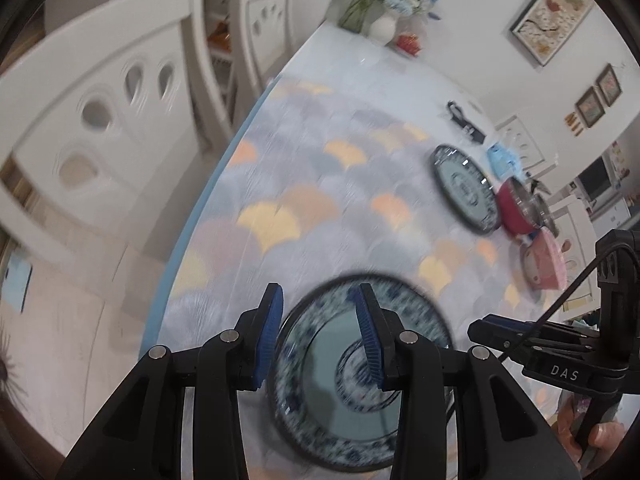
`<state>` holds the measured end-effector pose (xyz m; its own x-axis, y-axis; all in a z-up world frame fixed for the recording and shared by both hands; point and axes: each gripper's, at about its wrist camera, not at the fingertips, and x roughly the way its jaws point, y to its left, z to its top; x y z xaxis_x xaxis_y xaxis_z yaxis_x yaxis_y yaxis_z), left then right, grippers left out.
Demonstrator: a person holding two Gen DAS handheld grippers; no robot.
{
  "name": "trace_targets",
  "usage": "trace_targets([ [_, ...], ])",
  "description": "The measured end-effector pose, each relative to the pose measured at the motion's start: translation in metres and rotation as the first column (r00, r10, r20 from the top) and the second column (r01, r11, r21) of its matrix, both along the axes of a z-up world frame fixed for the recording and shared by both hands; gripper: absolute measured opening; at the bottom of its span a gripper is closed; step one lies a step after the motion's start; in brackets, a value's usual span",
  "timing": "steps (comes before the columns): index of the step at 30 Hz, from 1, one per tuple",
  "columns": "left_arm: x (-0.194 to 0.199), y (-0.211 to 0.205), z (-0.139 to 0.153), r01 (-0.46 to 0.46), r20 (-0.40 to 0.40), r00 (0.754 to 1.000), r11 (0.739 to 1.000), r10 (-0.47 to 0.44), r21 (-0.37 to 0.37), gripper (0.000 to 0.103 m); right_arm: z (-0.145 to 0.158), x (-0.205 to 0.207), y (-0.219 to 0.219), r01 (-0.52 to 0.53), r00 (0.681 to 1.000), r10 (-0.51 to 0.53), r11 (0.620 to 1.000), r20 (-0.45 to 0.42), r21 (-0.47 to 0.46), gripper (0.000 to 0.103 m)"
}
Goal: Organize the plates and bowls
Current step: 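Open both tools and lift away from the plate stack, then grasp the third floral plate rim with the left tool while the right tool grips it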
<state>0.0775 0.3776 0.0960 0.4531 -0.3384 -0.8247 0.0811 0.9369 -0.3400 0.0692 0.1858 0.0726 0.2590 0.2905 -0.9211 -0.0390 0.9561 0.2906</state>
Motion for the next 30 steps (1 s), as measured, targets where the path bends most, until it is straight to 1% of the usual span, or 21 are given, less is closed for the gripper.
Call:
trace_targets([
  [3, 0.012, -0.009, 0.022, 0.037, 0.055, 0.998, 0.999, -0.035, -0.019, 0.035, 0.020, 0.009, -0.011, 0.036, 0.998, -0.036, 0.999, 0.048, 0.002, 0.033],
  [5, 0.021, -0.017, 0.034, 0.068, 0.085, 0.994, 0.997, -0.066, -0.027, 0.035, 0.033, 0.014, -0.021, 0.071, 0.994, -0.073, 0.997, 0.079, 0.024, 0.033],
  [8, 0.042, -0.037, 0.059, 0.146, 0.145, 0.979, 0.989, -0.141, -0.020, 0.035, 0.058, 0.020, -0.044, 0.149, 0.977, -0.158, 0.986, 0.144, 0.074, 0.033],
  [9, 0.048, -0.044, 0.066, 0.168, 0.163, 0.973, 0.986, -0.164, -0.011, 0.038, 0.065, 0.021, -0.054, 0.187, 0.966, -0.202, 0.977, 0.164, 0.106, 0.034],
  [10, 0.058, -0.054, 0.075, 0.192, 0.188, 0.964, 0.981, -0.189, 0.001, 0.043, 0.069, 0.022, -0.063, 0.218, 0.955, -0.240, 0.966, 0.172, 0.138, 0.044],
  [11, 0.063, -0.060, 0.080, 0.206, 0.203, 0.958, 0.979, -0.202, 0.006, 0.048, 0.071, 0.023, -0.072, 0.256, 0.942, -0.286, 0.950, 0.176, 0.178, 0.061],
  [12, 0.071, -0.066, 0.085, 0.225, 0.216, 0.951, 0.974, -0.221, 0.006, 0.051, 0.072, 0.024, -0.084, 0.304, 0.922, -0.346, 0.925, 0.172, 0.227, 0.066],
  [14, 0.090, -0.083, 0.093, 0.272, 0.224, 0.939, 0.962, -0.263, -0.010, 0.051, 0.067, 0.026, -0.104, 0.378, 0.892, -0.430, 0.879, 0.141, 0.291, 0.068],
  [15, 0.097, -0.089, 0.094, 0.288, 0.223, 0.935, 0.957, -0.277, -0.019, 0.053, 0.063, 0.027, -0.114, 0.416, 0.877, -0.465, 0.861, 0.122, 0.293, 0.068],
  [16, 0.108, -0.099, 0.093, 0.318, 0.216, 0.928, 0.947, -0.304, -0.034, 0.053, 0.060, 0.030, -0.121, 0.442, 0.866, -0.487, 0.852, 0.113, 0.281, 0.068],
  [18, 0.128, -0.116, 0.089, 0.364, 0.196, 0.917, 0.930, -0.348, -0.054, 0.053, 0.052, 0.037, -0.135, 0.490, 0.845, -0.525, 0.835, 0.099, 0.249, 0.068],
  [20, 0.147, -0.137, 0.078, 0.409, 0.160, 0.905, 0.910, -0.394, -0.071, 0.053, 0.044, 0.043, -0.146, 0.523, 0.829, -0.552, 0.822, 0.087, 0.226, 0.068],
  [22, 0.167, -0.160, 0.062, 0.442, 0.124, 0.894, 0.894, -0.431, -0.079, 0.053, 0.036, 0.049, -0.158, 0.550, 0.816, -0.572, 0.812, 0.082, 0.193, 0.068],
  [24, 0.183, -0.177, 0.046, 0.462, 0.096, 0.886, 0.883, -0.454, -0.080, 0.053, 0.028, 0.056, -0.166, 0.569, 0.807, -0.583, 0.809, 0.091, 0.146, 0.068],
  [28, 0.216, -0.210, 0.005, 0.505, 0.023, 0.863, 0.861, -0.505, -0.058, 0.051, 0.007, 0.073, -0.177, 0.583, 0.805, -0.585, 0.811, 0.101, 0.054, 0.068],
  [30, 0.228, -0.222, -0.013, 0.524, -0.002, 0.851, 0.851, -0.525, -0.041, 0.051, -0.008, 0.083, -0.182, 0.582, 0.809, -0.581, 0.813, 0.086, 0.021, 0.068],
])
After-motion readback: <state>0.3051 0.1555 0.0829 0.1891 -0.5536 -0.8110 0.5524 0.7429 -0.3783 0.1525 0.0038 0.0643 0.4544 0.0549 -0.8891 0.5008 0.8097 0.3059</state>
